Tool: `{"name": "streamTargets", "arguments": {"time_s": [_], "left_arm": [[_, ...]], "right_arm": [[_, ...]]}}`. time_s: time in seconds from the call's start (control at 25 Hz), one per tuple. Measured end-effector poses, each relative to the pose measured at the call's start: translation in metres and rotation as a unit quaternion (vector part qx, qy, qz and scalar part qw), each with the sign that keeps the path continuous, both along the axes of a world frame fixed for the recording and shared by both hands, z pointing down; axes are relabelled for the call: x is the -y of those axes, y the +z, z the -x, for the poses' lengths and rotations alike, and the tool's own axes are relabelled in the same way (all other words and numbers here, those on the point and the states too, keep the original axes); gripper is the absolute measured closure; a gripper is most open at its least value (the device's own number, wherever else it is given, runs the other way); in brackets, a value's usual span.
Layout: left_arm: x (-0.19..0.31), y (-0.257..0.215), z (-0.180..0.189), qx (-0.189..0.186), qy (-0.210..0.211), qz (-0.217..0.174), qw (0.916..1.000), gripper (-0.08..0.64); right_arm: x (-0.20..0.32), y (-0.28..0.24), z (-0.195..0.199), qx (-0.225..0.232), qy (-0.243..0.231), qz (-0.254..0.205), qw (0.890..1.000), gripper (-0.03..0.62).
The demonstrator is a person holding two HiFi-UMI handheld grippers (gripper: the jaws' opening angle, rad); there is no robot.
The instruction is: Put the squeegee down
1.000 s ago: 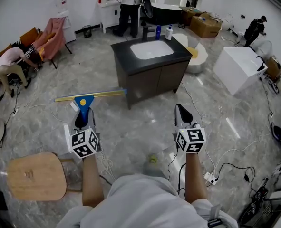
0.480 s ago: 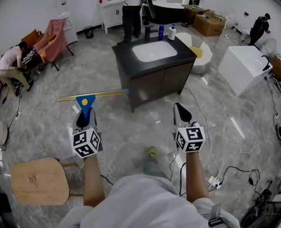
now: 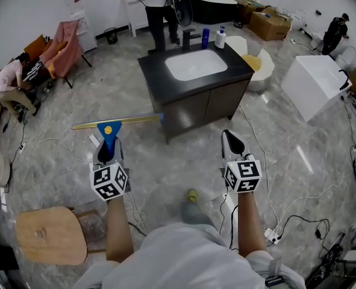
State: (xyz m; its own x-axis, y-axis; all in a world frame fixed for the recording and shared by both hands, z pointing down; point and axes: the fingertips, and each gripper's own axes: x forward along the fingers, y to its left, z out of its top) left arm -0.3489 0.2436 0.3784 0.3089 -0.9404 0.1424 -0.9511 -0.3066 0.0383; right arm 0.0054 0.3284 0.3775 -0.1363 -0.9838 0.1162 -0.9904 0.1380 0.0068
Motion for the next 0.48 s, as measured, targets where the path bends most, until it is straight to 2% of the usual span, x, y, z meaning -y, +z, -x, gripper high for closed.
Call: {"name": "streamTargets", "arguments": {"time_s": [0.48], "left_arm": [[0.104, 0.005, -0.097, 0.017, -0.004, 0.017, 0.9997, 0.433]], "right_arm": [[0.103, 0.013, -0.099, 0.023, -0.002, 0.014, 1.0, 0.588]]}}
